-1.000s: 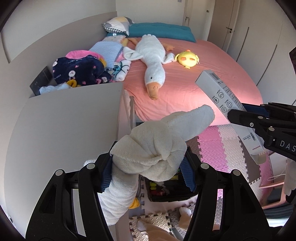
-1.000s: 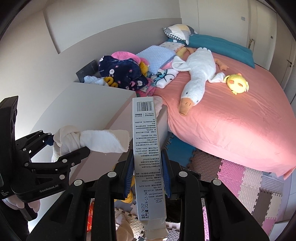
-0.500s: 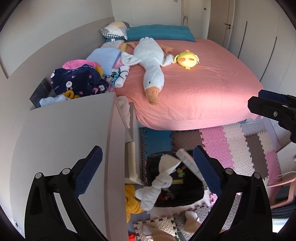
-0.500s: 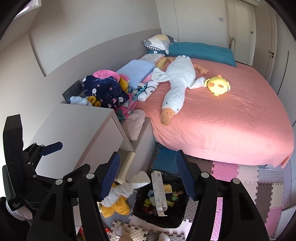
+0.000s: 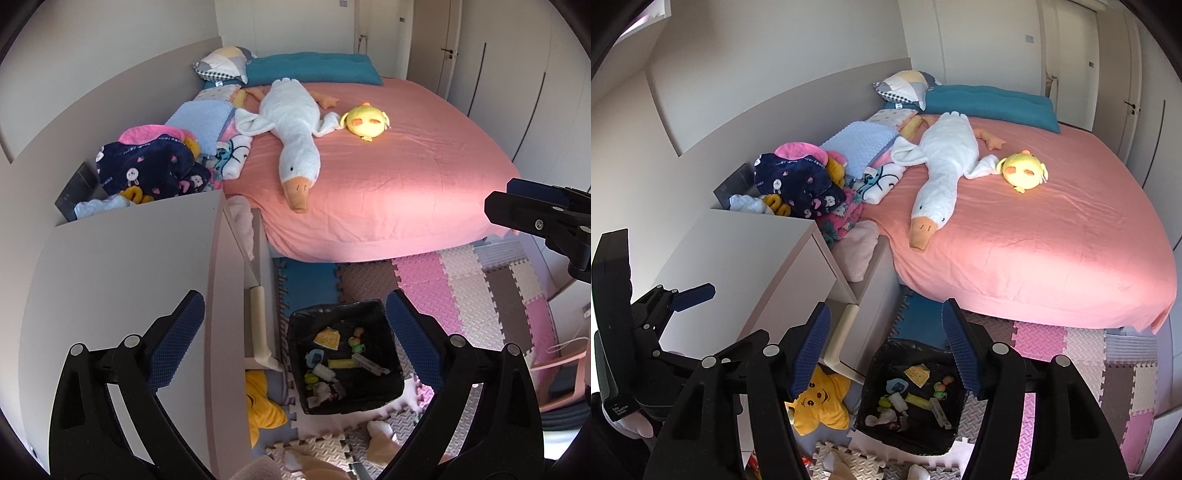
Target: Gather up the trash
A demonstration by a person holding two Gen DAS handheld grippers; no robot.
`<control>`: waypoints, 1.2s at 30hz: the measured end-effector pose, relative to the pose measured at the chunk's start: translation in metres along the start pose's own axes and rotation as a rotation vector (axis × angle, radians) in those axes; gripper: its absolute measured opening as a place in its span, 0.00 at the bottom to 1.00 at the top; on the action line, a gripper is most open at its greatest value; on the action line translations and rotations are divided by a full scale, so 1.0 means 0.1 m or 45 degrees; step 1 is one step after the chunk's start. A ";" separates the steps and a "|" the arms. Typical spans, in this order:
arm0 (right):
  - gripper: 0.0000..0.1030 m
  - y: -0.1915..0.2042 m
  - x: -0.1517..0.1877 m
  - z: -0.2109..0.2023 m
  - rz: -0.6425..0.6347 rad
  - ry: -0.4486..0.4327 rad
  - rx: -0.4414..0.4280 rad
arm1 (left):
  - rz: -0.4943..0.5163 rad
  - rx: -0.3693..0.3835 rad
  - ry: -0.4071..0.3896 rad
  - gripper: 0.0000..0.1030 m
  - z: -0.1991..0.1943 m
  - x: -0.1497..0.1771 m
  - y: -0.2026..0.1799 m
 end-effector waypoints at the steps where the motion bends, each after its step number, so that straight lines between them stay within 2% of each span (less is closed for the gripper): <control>1: 0.62 0.01 0.01 0.00 -0.001 0.001 -0.001 | -0.004 0.002 -0.002 0.92 0.00 0.00 0.00; 14: 0.62 0.03 0.06 0.00 -0.010 0.012 0.002 | -0.068 0.053 -0.019 0.93 -0.01 0.03 0.06; 36: 0.62 0.06 0.14 0.02 -0.026 0.027 0.002 | -0.057 0.040 -0.014 0.93 0.01 0.05 0.09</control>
Point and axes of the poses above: each gripper's, at about its wrist camera, not at the fingertips, and z roughly the way its jaws point, y to its left, x to its underside, the point moved 5 cm from there along z, roughly the way its jaws point, and after that the axes turned 13 degrees about z, right-handed, at the moved point
